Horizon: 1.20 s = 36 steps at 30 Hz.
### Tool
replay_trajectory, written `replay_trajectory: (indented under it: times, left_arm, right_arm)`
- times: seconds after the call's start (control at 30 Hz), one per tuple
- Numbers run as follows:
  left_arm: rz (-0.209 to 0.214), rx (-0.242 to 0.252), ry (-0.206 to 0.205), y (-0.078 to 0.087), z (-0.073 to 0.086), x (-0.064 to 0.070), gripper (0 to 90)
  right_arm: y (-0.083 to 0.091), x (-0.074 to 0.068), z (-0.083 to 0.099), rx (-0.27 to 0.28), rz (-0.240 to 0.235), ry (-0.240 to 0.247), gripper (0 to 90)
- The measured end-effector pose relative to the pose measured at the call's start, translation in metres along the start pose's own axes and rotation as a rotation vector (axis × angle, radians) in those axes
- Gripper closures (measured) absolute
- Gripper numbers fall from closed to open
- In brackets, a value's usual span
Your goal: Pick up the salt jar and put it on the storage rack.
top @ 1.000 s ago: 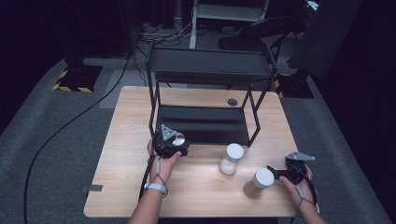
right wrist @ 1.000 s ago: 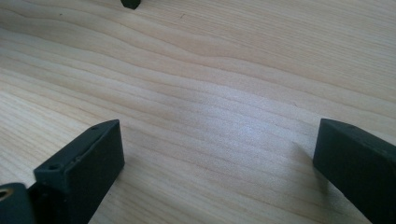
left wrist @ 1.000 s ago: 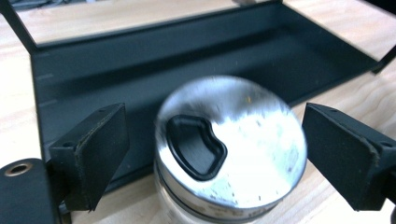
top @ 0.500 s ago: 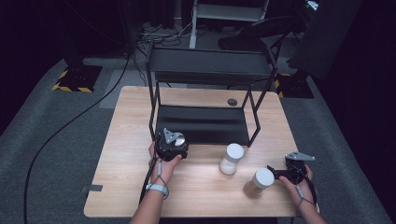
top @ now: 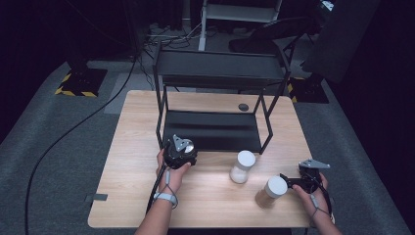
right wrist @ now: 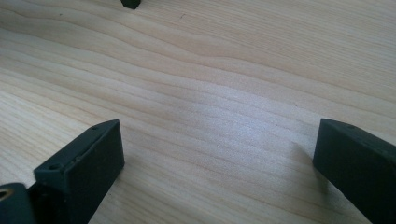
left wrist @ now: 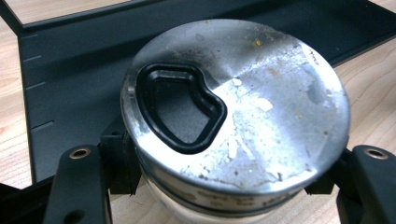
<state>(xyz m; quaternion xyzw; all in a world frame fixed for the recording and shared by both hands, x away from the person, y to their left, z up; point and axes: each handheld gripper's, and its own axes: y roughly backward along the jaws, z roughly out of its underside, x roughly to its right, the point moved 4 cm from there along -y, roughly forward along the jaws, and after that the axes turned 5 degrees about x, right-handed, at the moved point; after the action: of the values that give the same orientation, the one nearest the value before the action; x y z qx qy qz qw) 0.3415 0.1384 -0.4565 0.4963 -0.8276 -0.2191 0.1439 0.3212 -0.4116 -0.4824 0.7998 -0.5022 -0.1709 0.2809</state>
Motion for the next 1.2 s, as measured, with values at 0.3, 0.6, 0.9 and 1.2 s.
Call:
replay_trajectory:
  times: [0.3, 0.6, 0.9, 1.2]
  left_arm:
    - [0.013, 0.008, -0.028, 0.008, -0.015, 0.001, 29.8]
    - [0.029, 0.025, -0.055, 0.011, -0.035, 0.001, 29.9]
    - [0.041, 0.026, -0.075, 0.01, -0.054, -0.005, 29.8]
    - [0.047, 0.031, -0.06, 0.001, -0.067, -0.011, 29.8]
  right_arm:
    - [0.0, 0.0, 0.0, 0.0, 0.001, 0.001, 1.8]
    - [0.0, 0.0, 0.0, 0.0, 0.001, 0.001, 1.8]
    - [0.0, 0.0, 0.0, 0.0, 0.001, 0.0, 1.8]
    - [0.0, 0.0, 0.0, 0.001, 0.001, 0.0, 1.8]
